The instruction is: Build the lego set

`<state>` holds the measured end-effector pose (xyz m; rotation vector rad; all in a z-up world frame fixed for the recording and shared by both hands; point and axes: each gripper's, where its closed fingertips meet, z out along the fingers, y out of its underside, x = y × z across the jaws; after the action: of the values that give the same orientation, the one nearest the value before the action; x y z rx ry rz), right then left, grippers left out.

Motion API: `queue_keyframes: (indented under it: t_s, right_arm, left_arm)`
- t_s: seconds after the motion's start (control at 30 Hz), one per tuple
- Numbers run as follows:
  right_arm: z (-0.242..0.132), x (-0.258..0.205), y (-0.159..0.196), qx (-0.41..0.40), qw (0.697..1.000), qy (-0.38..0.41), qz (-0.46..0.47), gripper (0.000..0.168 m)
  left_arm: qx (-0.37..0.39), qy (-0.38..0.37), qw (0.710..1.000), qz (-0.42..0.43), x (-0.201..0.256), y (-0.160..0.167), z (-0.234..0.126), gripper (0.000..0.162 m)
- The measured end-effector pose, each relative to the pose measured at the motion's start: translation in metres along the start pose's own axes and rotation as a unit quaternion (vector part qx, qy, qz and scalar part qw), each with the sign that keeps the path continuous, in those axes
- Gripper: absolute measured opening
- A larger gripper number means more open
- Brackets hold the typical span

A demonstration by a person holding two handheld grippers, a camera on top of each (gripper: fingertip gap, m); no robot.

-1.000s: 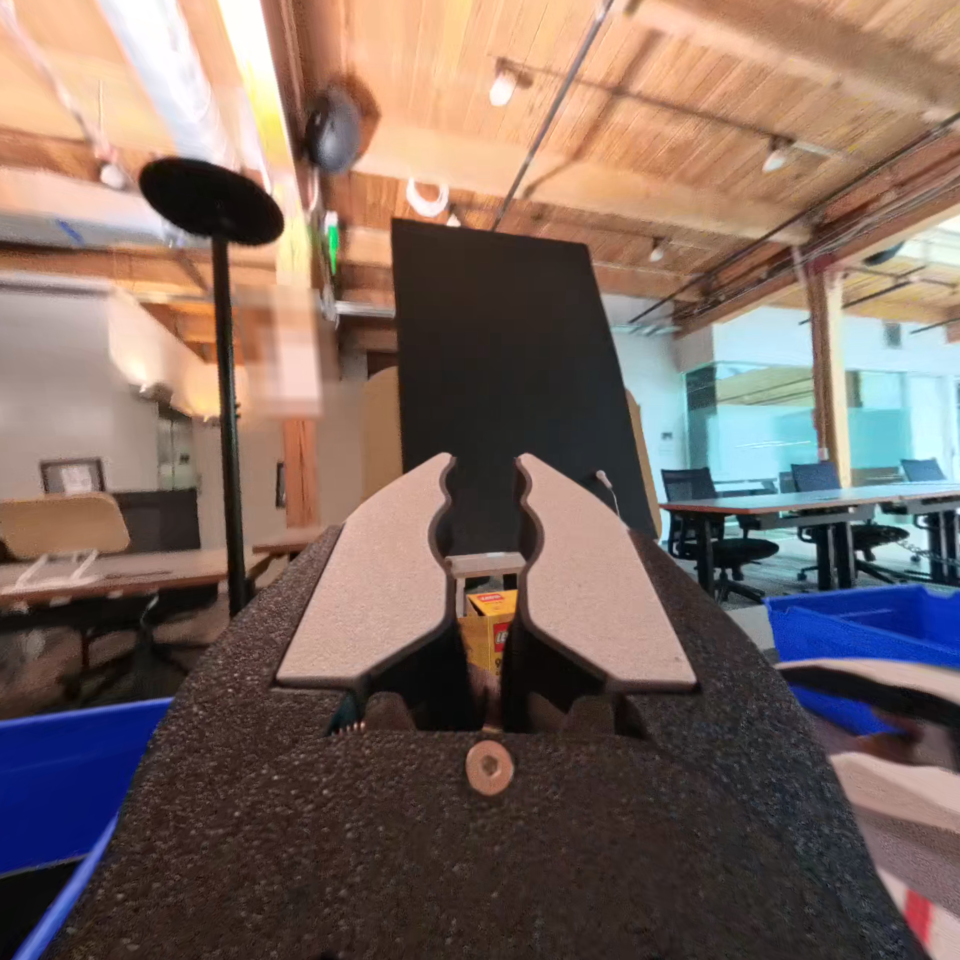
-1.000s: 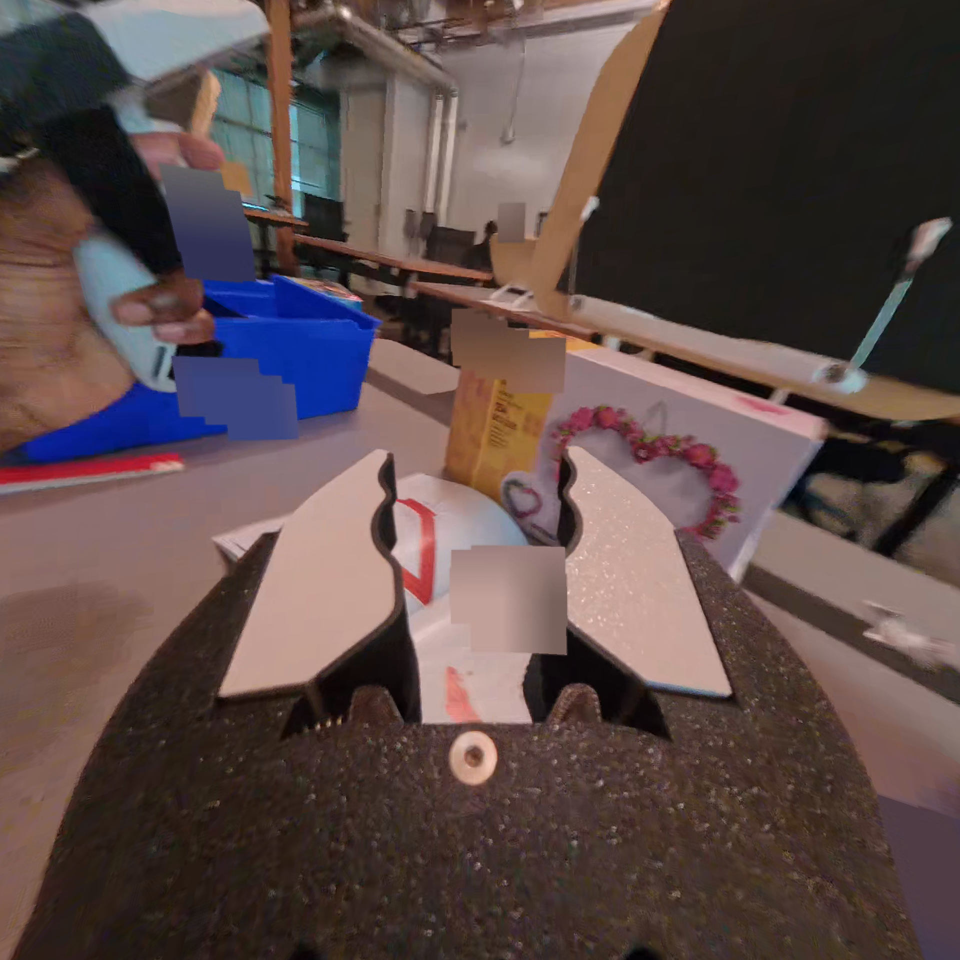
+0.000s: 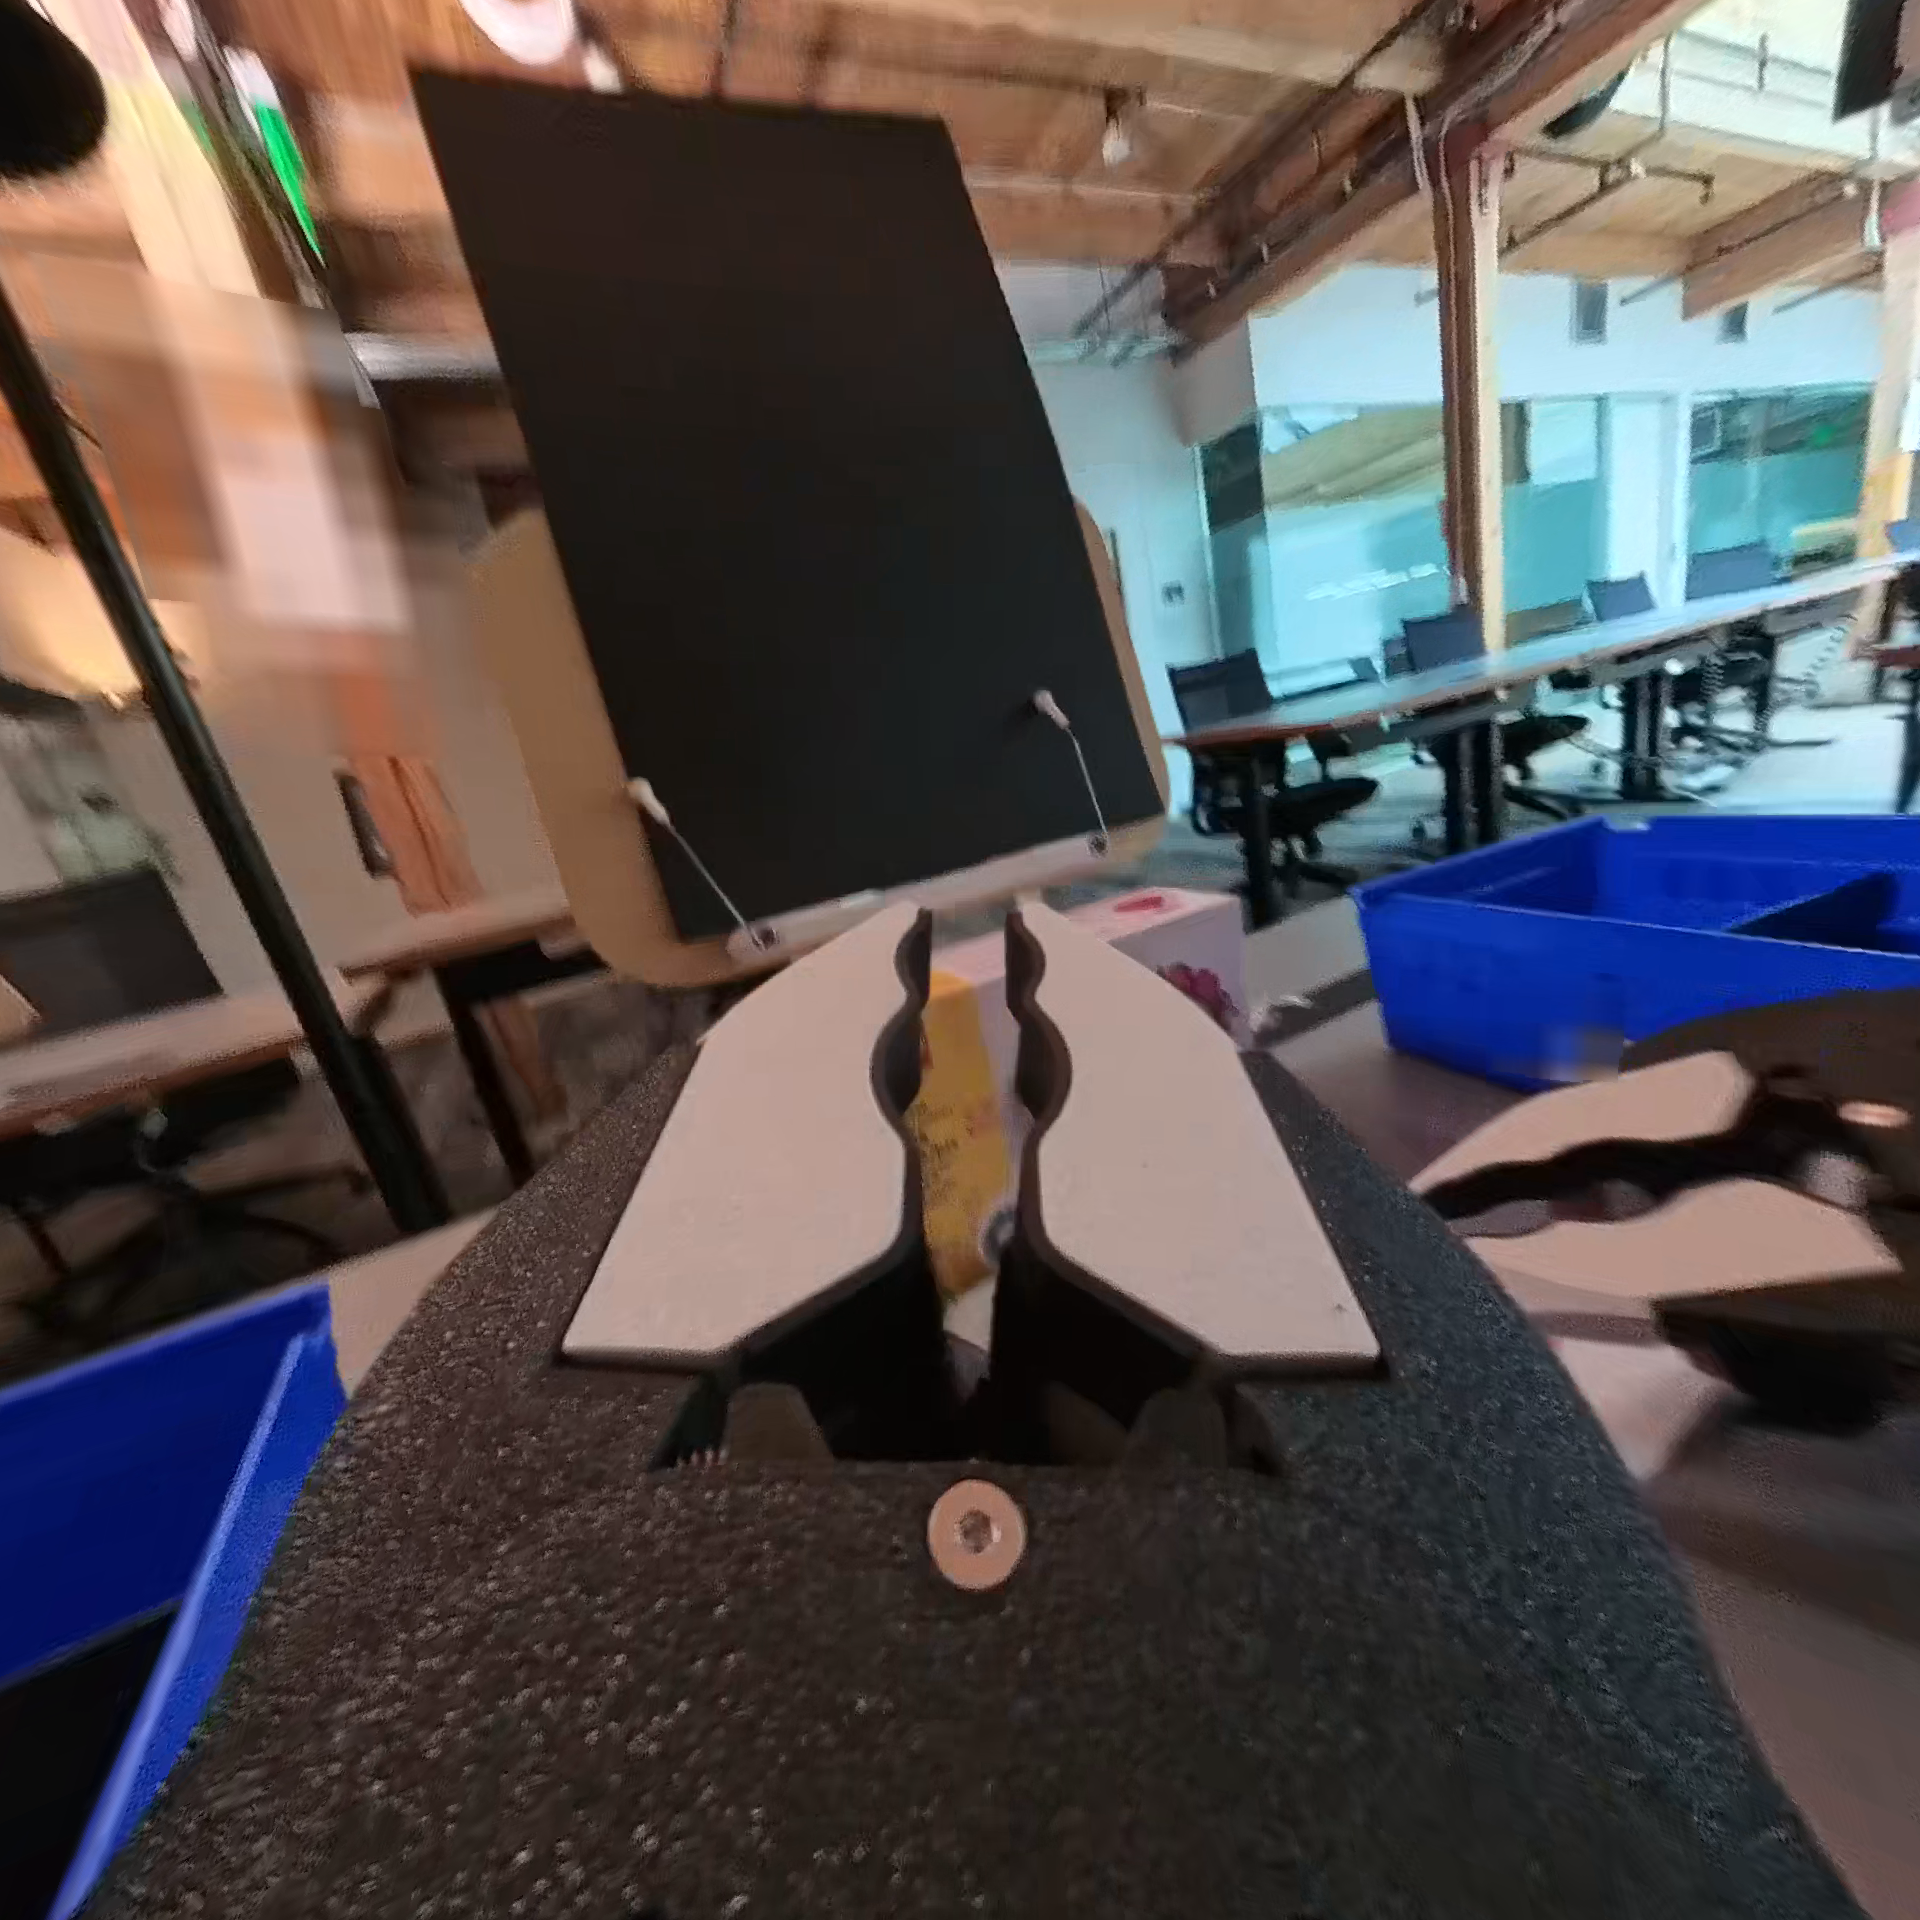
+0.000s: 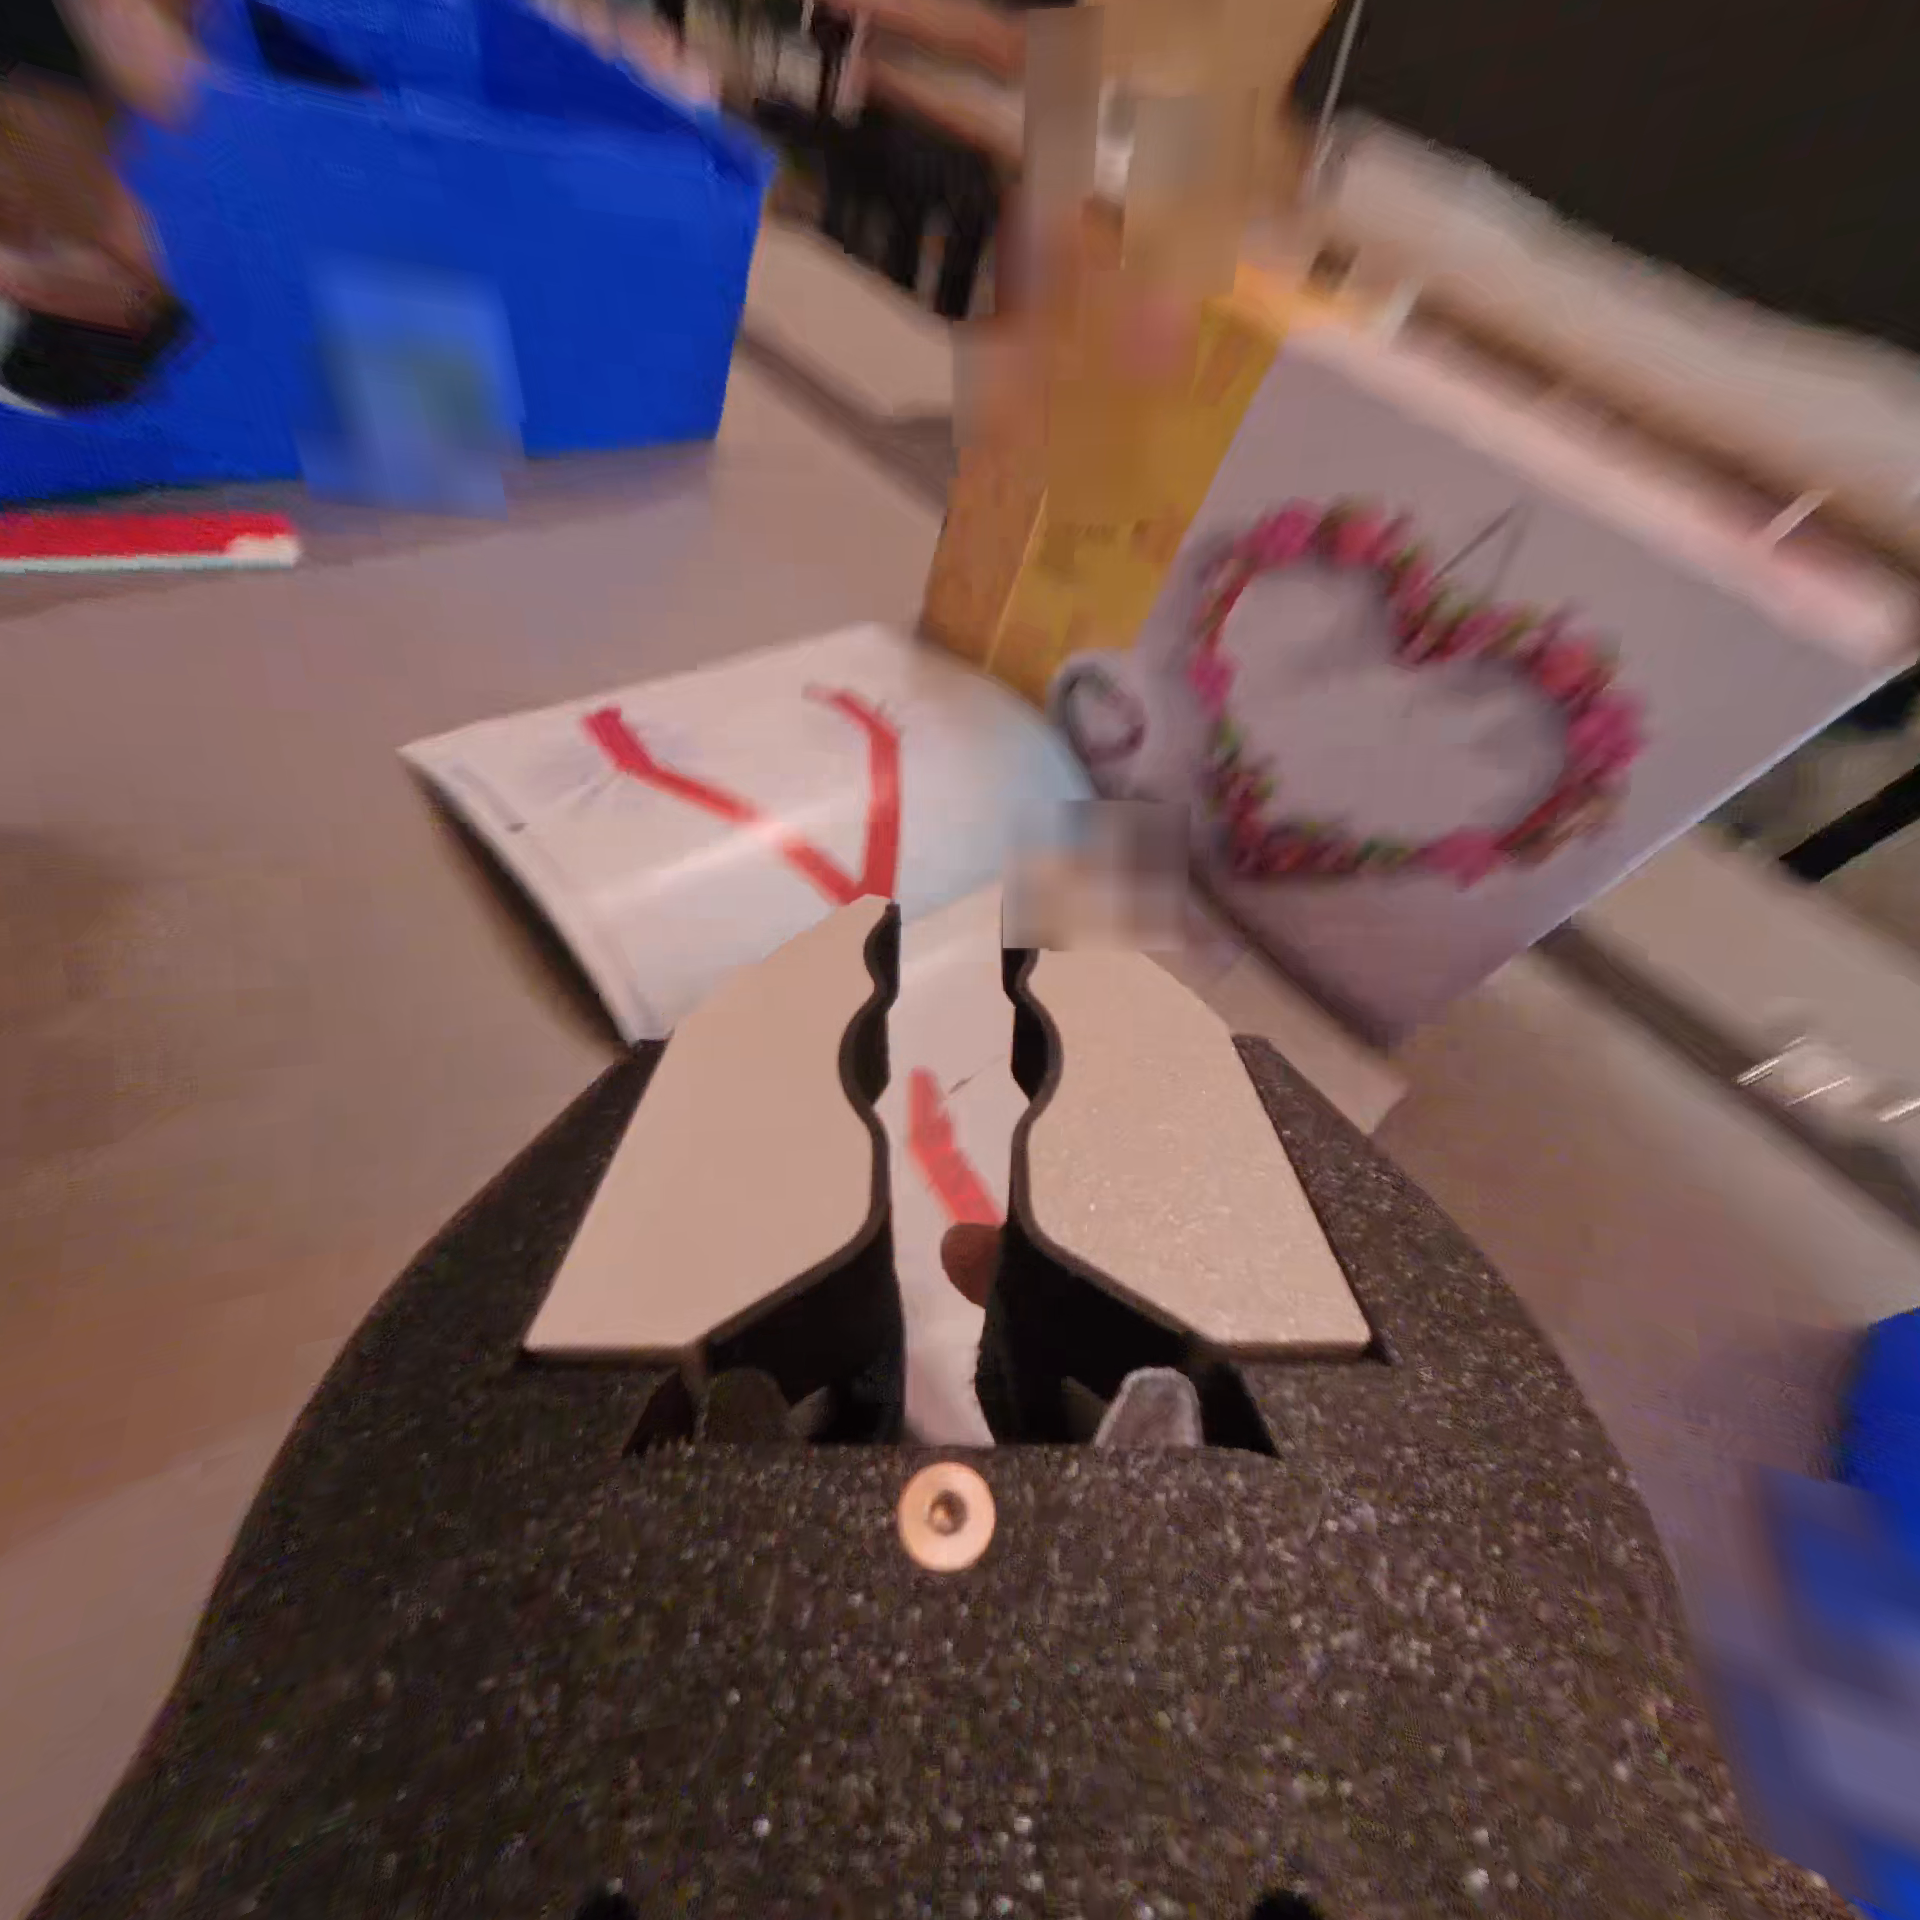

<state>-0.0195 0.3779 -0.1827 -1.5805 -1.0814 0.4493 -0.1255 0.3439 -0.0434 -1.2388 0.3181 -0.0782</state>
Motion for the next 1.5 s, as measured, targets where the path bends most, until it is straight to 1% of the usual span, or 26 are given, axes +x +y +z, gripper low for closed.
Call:
queue_keyframes:
  t_s: [0.07, 0.17, 0.27, 0.33, 0.37, 0.43, 0.57, 0.6, 0.77, 0.9, 1.03, 1.17, 1.23, 1.27, 1.33, 1.37, 1.43, 1.5]
  right_arm:
    - [0.002, -0.007, 0.016, -0.082, 0.995, -0.035, 0.039, 0.019]
    - [0.007, -0.030, 0.030, -0.133, 0.984, -0.085, 0.078, 0.019]
    - [0.017, -0.059, 0.025, -0.137, 0.977, -0.121, 0.107, 0.016]
    - [0.026, -0.062, 0.019, -0.139, 0.981, -0.099, 0.092, 0.004]
    - [0.030, -0.059, 0.018, -0.143, 0.983, -0.082, 0.082, 0.001]
    - [0.038, -0.058, 0.020, -0.152, 0.982, -0.075, 0.080, 0.000]
    - [0.042, -0.075, 0.040, -0.204, 0.969, -0.113, 0.088, 0.003]
    - [0.041, -0.076, 0.040, -0.198, 0.970, -0.112, 0.085, 0.000]
    - [0.032, -0.080, 0.042, -0.192, 0.973, -0.113, 0.066, 0.000]
    - [0.026, -0.082, 0.043, -0.179, 0.973, -0.128, 0.075, 0.000]
    - [0.024, -0.082, 0.044, -0.179, 0.970, -0.139, 0.091, 0.000]
    - [0.024, -0.082, 0.044, -0.179, 0.971, -0.136, 0.086, 0.000]
    - [0.024, -0.082, 0.044, -0.180, 0.971, -0.135, 0.080, 0.000]
    - [0.023, -0.081, 0.044, -0.183, 0.971, -0.132, 0.073, 0.002]
    - [0.021, -0.069, 0.045, -0.193, 0.976, -0.091, 0.044, 0.026]
    - [0.018, -0.063, 0.042, -0.186, 0.979, -0.076, 0.027, 0.028]
    - [0.012, -0.069, 0.032, -0.160, 0.983, -0.094, 0.005, 0.035]
    - [0.005, -0.083, 0.027, -0.154, 0.979, -0.133, 0.017, 0.037]
  left_arm:
    - [-0.069, 0.027, 0.997, -0.028, -0.001, 0.006, -0.020, 0.014]
    - [-0.163, 0.059, 0.983, -0.064, 0.002, 0.028, -0.057, 0.014]
    - [-0.254, 0.098, 0.961, -0.047, 0.011, 0.056, -0.095, 0.015]
    - [-0.300, 0.094, 0.949, -0.017, 0.006, 0.076, -0.116, 0.016]
    - [-0.319, 0.097, 0.943, -0.002, 0.005, 0.085, -0.124, 0.017]
    - [-0.323, 0.098, 0.941, 0.021, 0.004, 0.095, -0.133, 0.019]
    - [-0.325, 0.092, 0.941, 0.031, 0.001, 0.104, -0.140, 0.019]
    - [-0.330, 0.094, 0.939, 0.034, -0.001, 0.107, -0.141, 0.019]
    - [-0.347, 0.098, 0.930, 0.072, -0.010, 0.115, -0.140, 0.020]
    - [-0.338, 0.107, 0.933, 0.056, -0.009, 0.114, -0.135, 0.020]
    - [-0.317, 0.148, 0.936, 0.025, 0.001, 0.109, -0.139, 0.021]
    - [-0.328, 0.146, 0.933, 0.035, -0.009, 0.105, -0.147, 0.022]
    - [-0.345, 0.158, 0.924, 0.045, -0.014, 0.100, -0.158, 0.024]
    - [-0.362, 0.179, 0.914, 0.047, -0.013, 0.099, -0.167, 0.025]
    - [-0.403, 0.228, 0.884, 0.061, -0.011, 0.099, -0.191, 0.033]
    - [-0.421, 0.238, 0.872, 0.078, -0.013, 0.099, -0.203, 0.037]
    - [-0.438, 0.250, 0.858, 0.100, -0.019, 0.099, -0.222, 0.043]
    - [-0.445, 0.250, 0.856, 0.087, -0.022, 0.097, -0.234, 0.046]
